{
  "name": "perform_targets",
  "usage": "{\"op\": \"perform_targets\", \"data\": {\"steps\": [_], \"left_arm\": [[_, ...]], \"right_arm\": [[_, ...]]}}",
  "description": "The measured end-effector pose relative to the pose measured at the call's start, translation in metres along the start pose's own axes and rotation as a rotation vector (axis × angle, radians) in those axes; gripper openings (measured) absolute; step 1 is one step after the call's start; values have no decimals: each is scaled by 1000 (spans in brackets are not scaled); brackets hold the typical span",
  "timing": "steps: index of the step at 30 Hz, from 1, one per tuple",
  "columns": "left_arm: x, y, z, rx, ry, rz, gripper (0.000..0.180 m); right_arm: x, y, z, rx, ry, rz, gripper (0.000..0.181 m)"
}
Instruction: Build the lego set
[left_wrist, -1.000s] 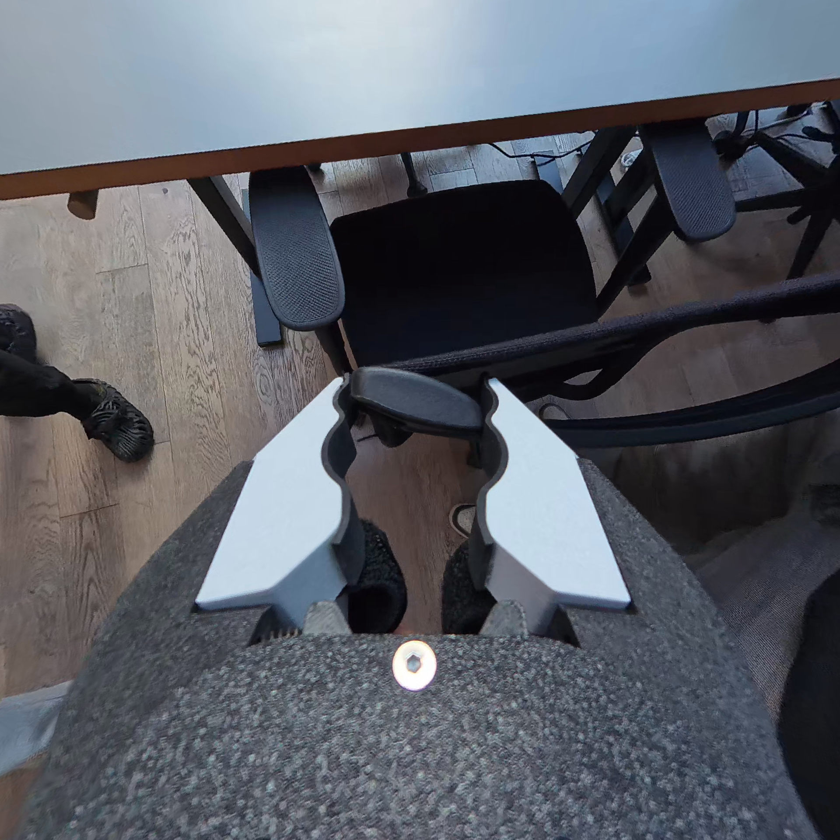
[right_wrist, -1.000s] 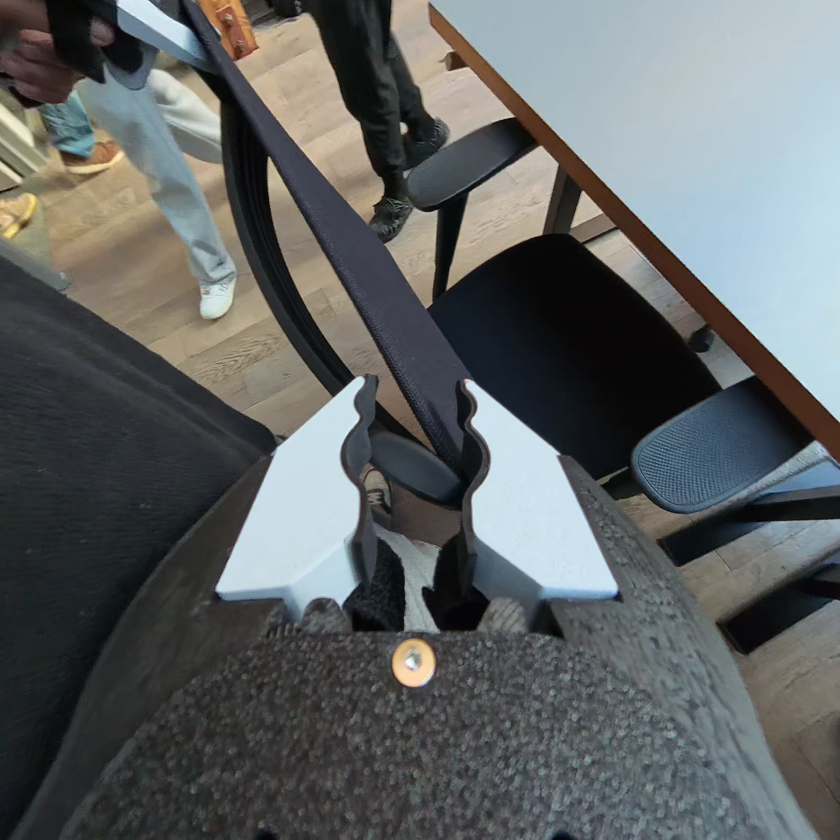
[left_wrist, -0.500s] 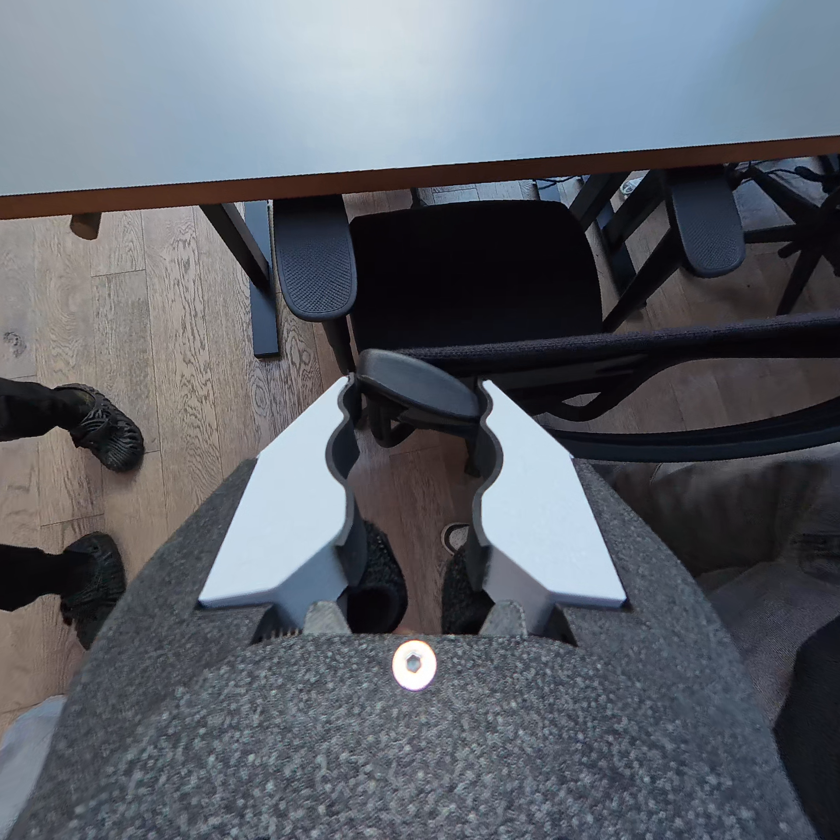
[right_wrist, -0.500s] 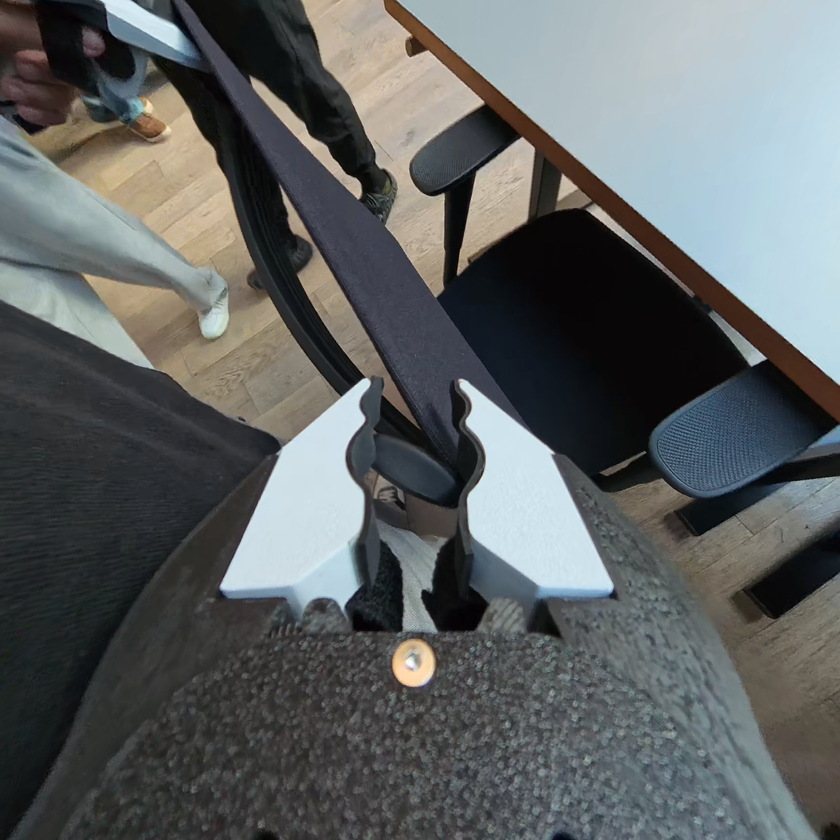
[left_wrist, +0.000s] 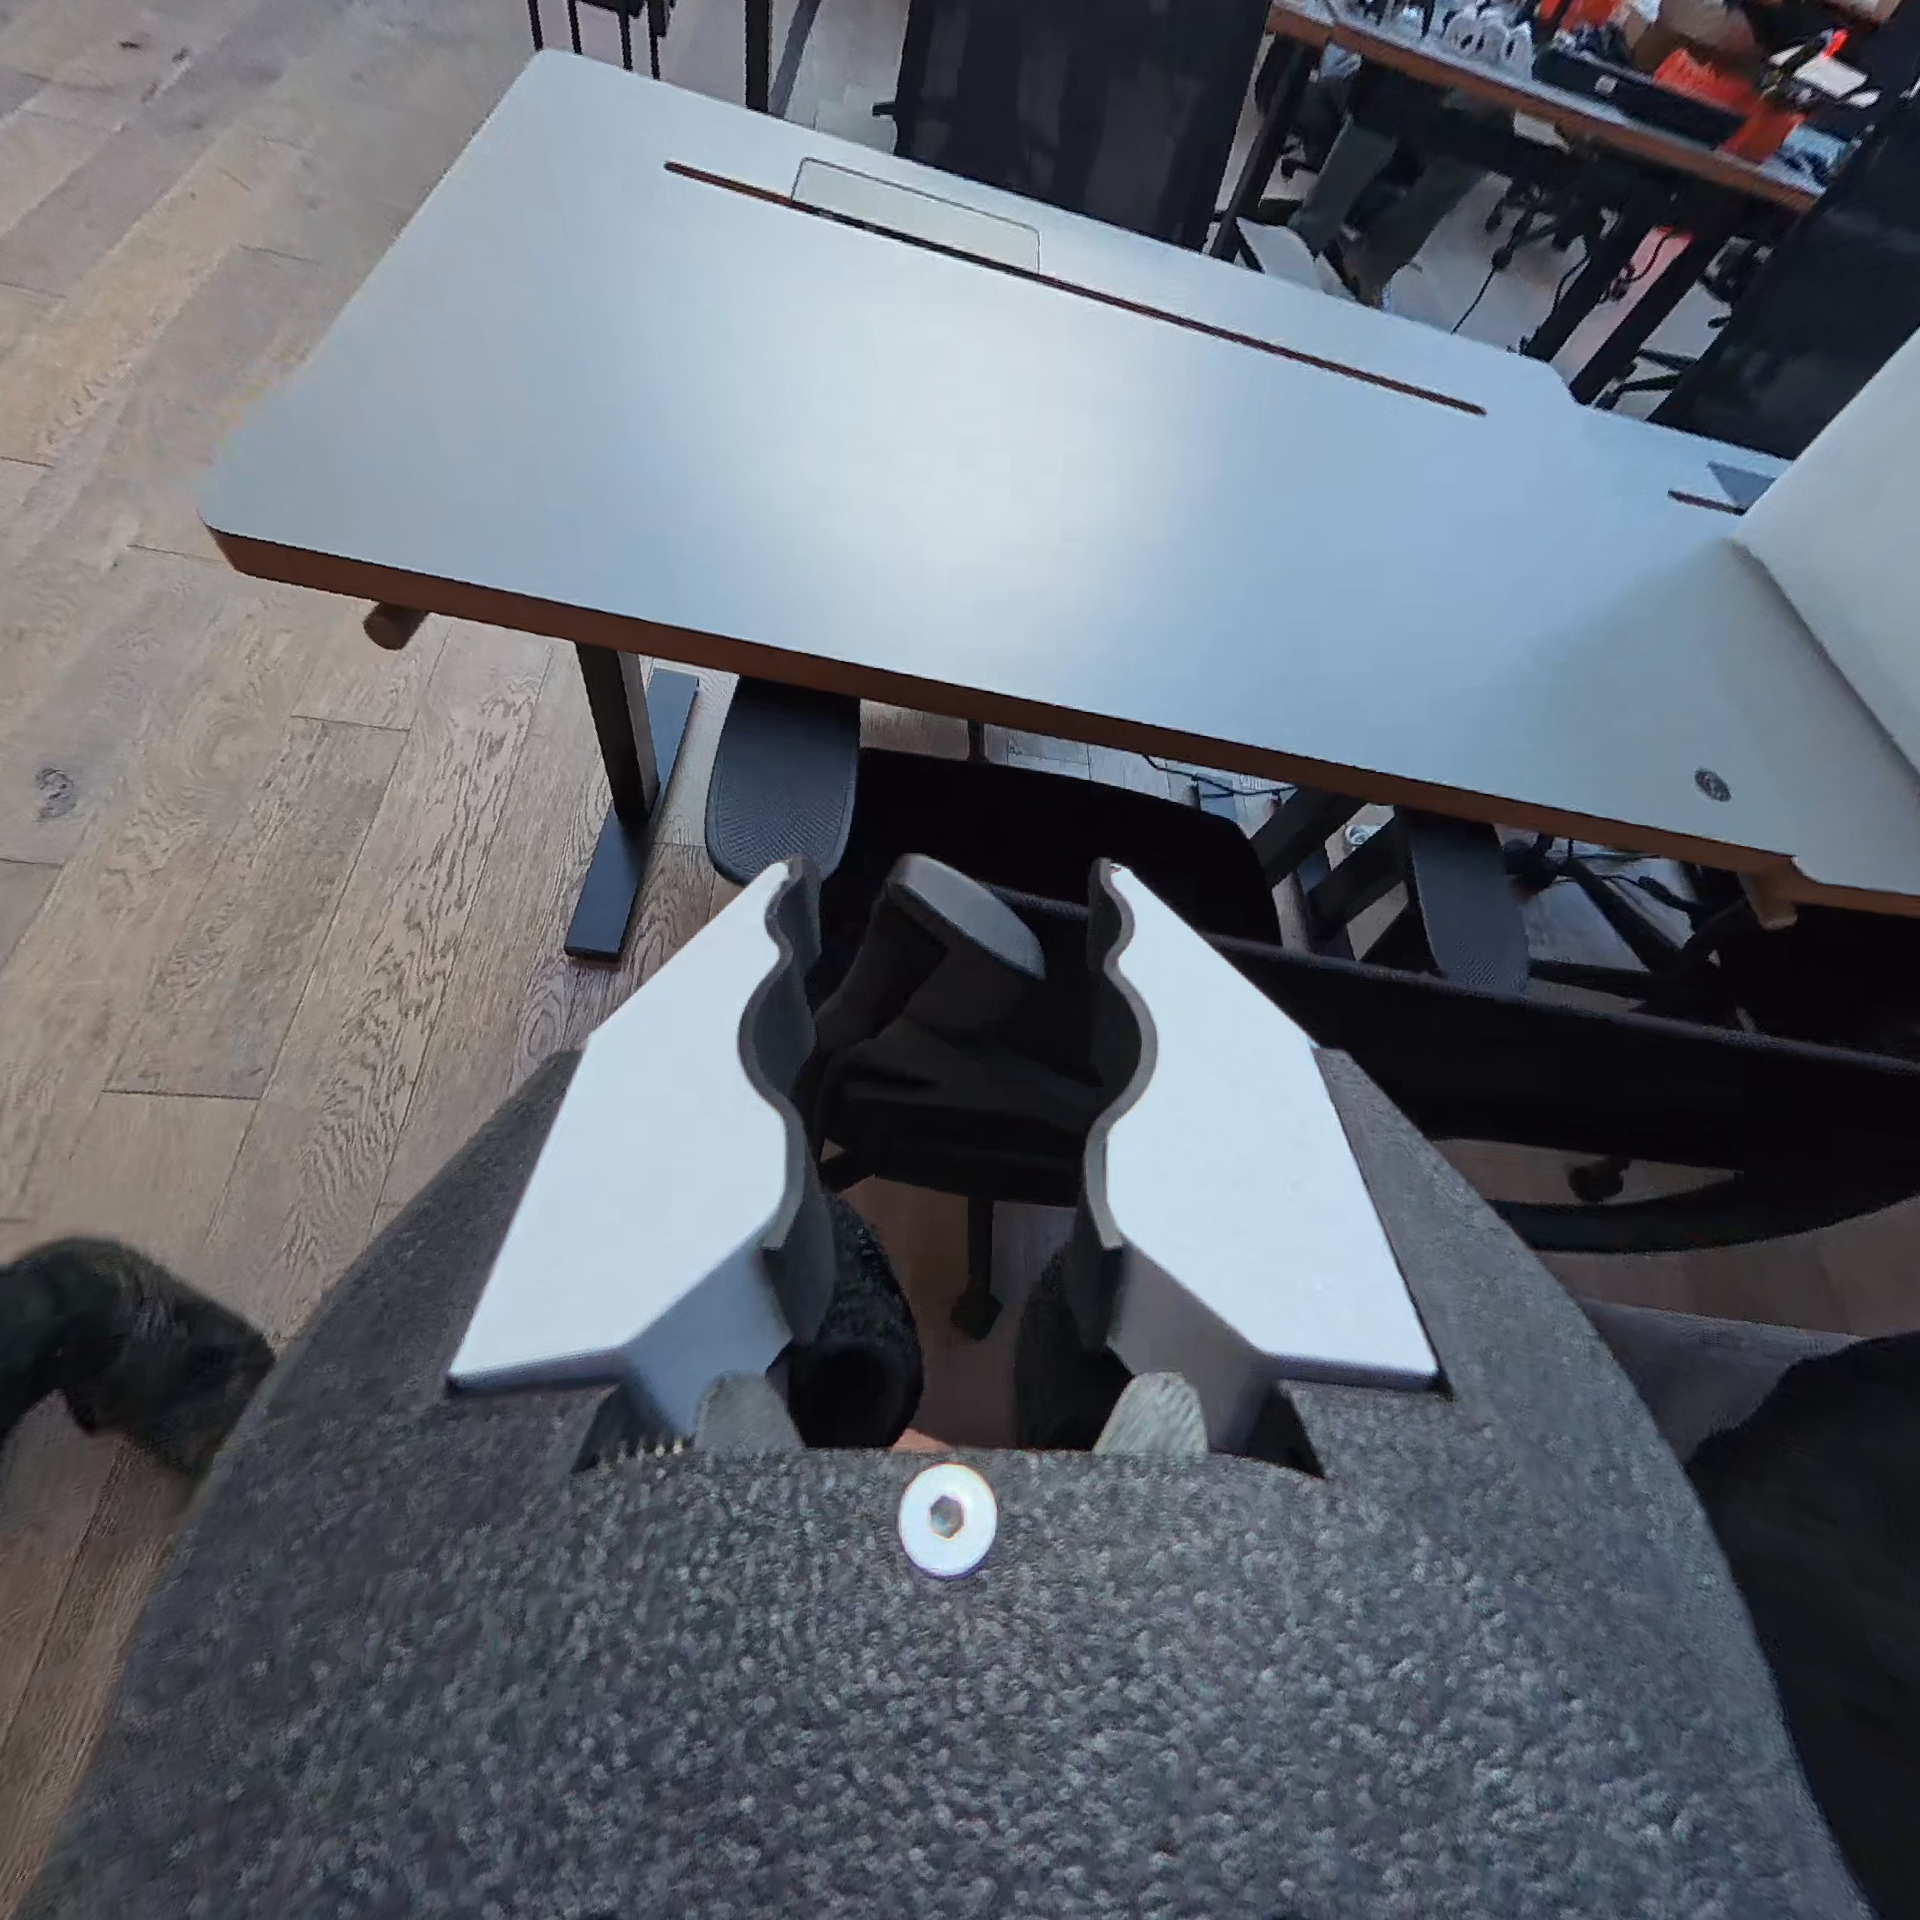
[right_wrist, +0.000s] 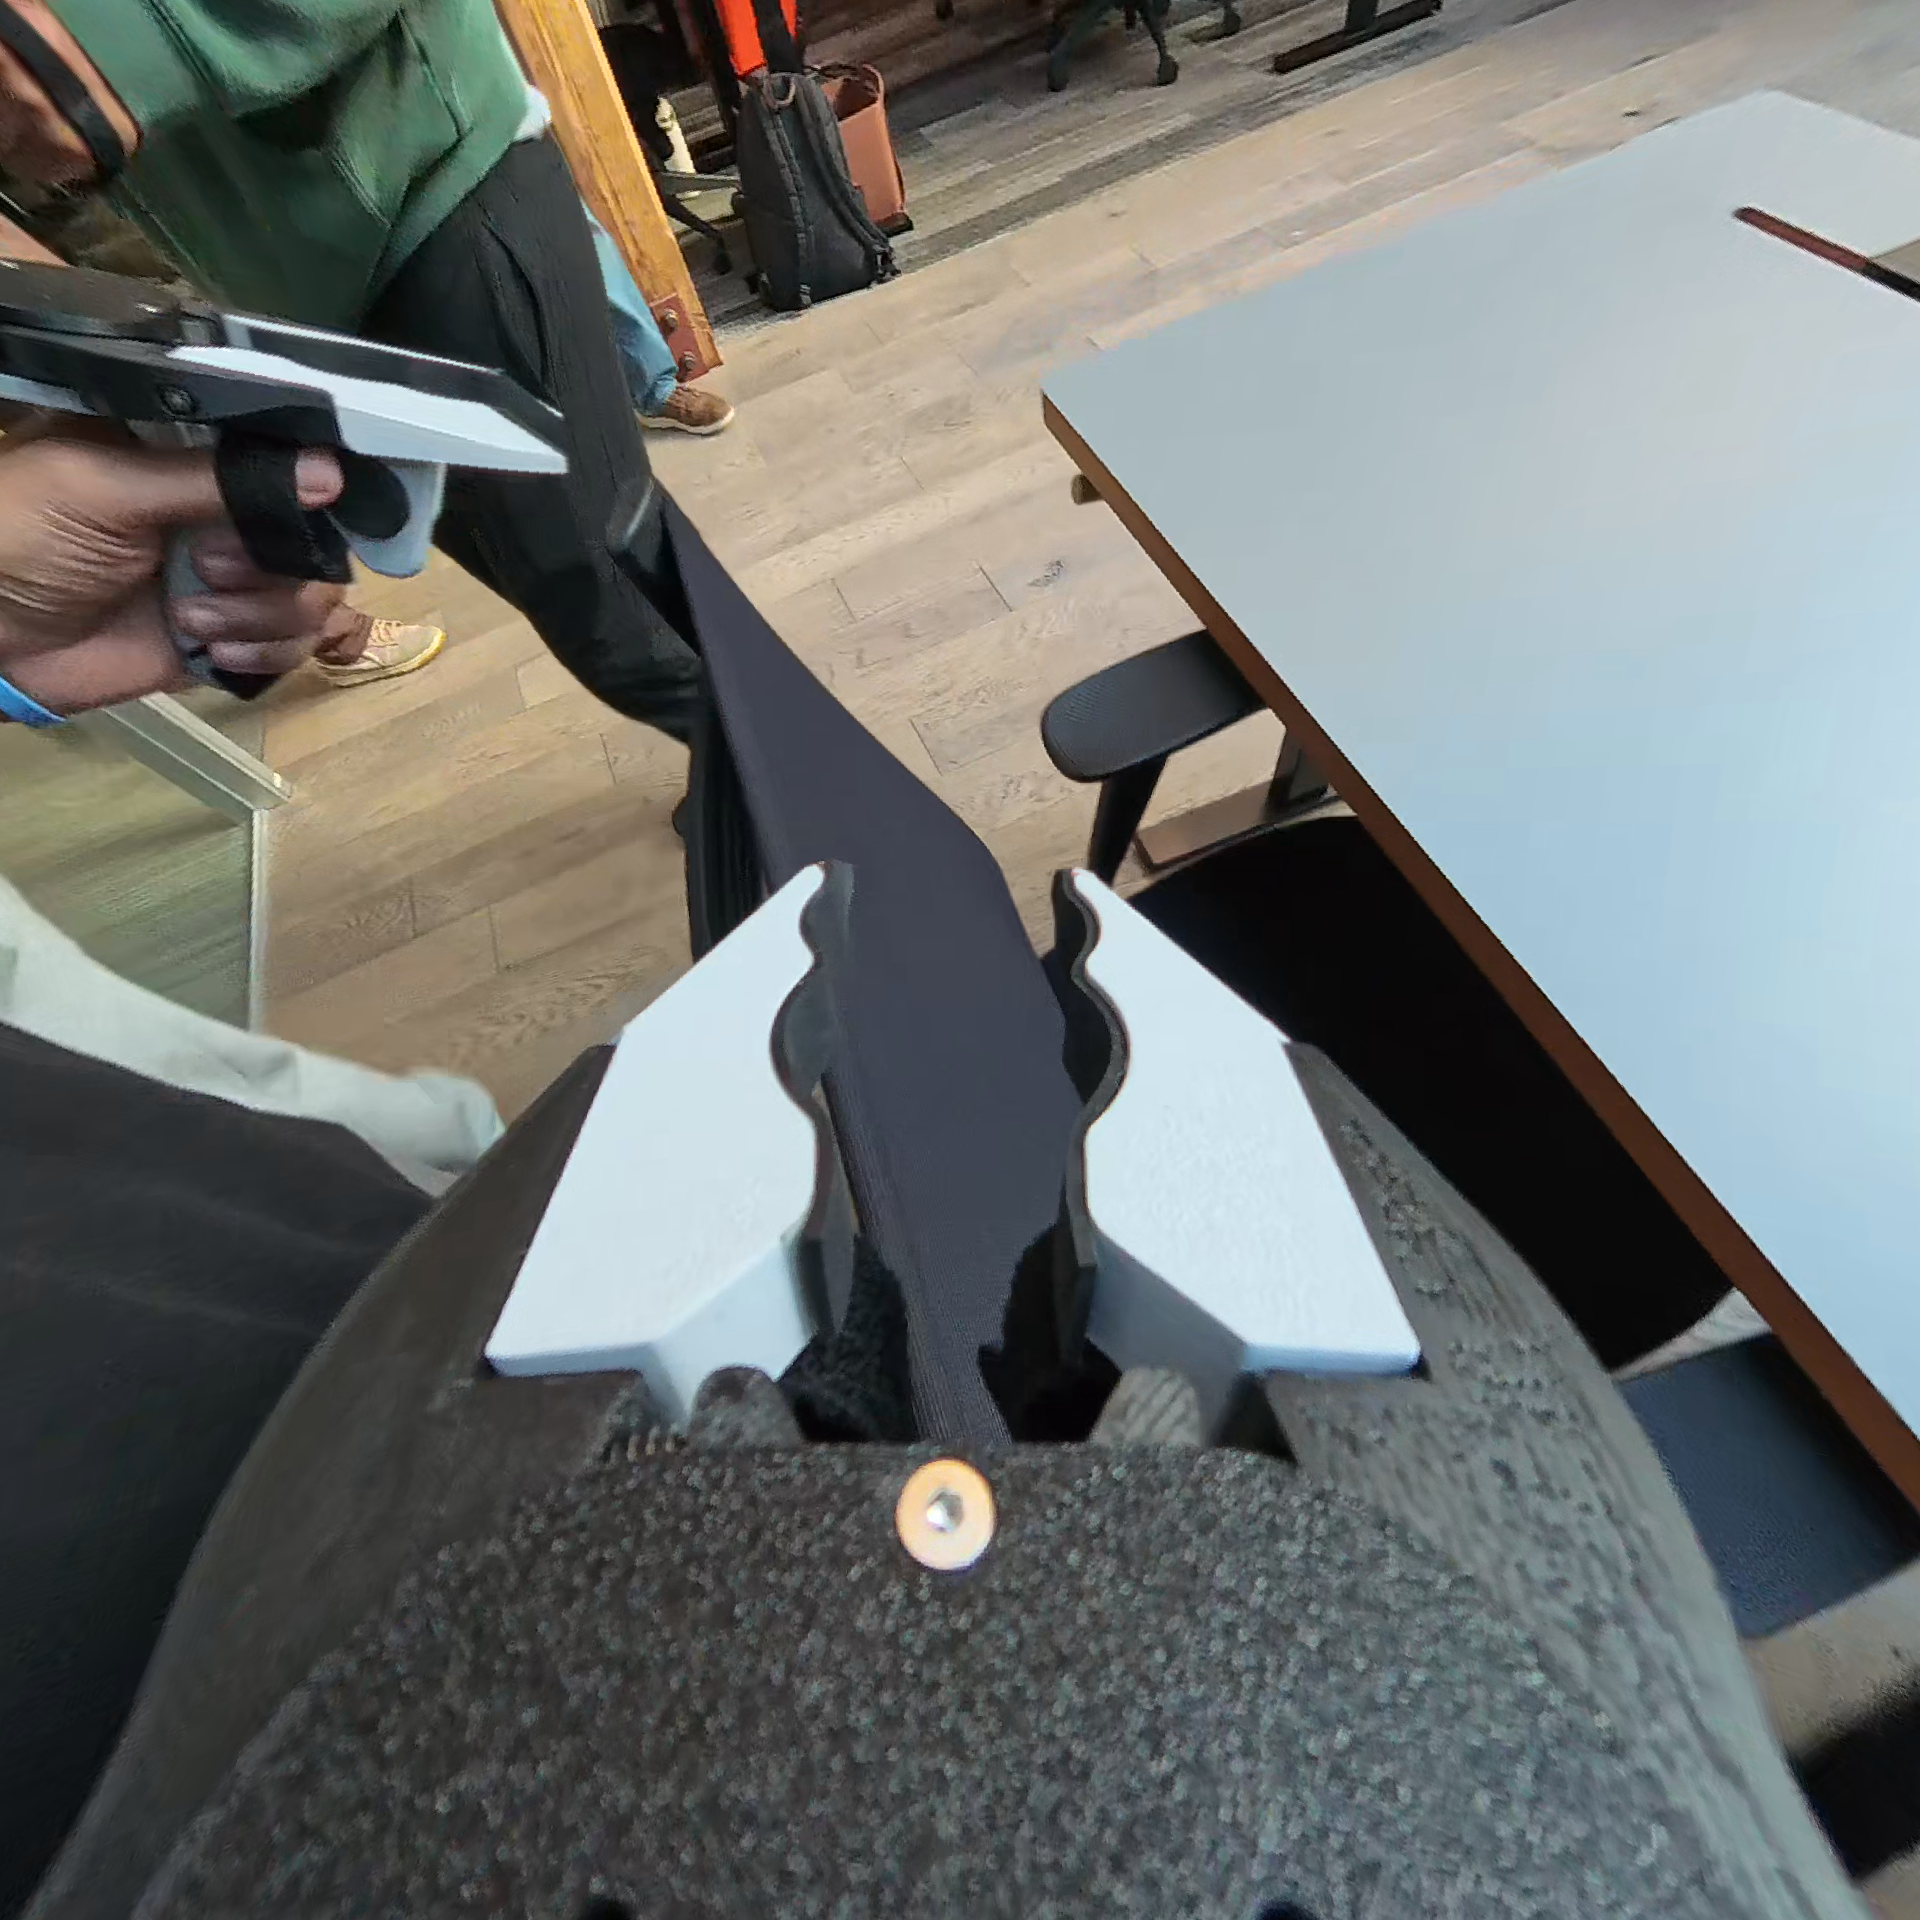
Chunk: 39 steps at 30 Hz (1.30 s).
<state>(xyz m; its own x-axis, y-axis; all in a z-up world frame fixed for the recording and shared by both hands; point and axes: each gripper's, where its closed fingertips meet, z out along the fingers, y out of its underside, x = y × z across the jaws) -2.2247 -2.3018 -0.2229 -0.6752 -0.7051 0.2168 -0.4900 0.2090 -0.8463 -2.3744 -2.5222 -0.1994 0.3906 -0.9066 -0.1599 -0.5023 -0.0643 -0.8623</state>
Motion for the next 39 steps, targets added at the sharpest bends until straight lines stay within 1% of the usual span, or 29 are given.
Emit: {"op": "perform_targets", "data": {"steps": [4,9,14,20,22,27,32,34,37,39], "left_arm": [[-19,-34,8,62,4,-5,49],[-35,-67,18,103,29,-12,47],[-55,-83,39,90,44,2,47],[-102,-111,83,67,51,58,46],[-124,-123,108,64,56,76,42],[-164,-158,149,79,82,22,42],[-204,-177,154,82,100,-80,42],[-219,-176,146,57,90,-67,42],[-252,-164,122,5,33,-25,42],[-275,-156,99,-18,2,-39,42]], "right_arm": [[-22,-12,31,-4,-59,44,37],[-39,-26,63,4,-98,59,35],[-34,-45,112,-3,-135,86,35],[-13,-72,182,12,-138,64,35],[-5,-80,208,18,-138,89,35],[-6,-106,253,10,-194,170,36],[-24,-120,276,-66,-224,47,35],[-30,-129,282,-56,-224,21,36],[-40,-139,295,-50,-243,-10,42],[-47,-143,309,-63,-259,-35,42]]}}
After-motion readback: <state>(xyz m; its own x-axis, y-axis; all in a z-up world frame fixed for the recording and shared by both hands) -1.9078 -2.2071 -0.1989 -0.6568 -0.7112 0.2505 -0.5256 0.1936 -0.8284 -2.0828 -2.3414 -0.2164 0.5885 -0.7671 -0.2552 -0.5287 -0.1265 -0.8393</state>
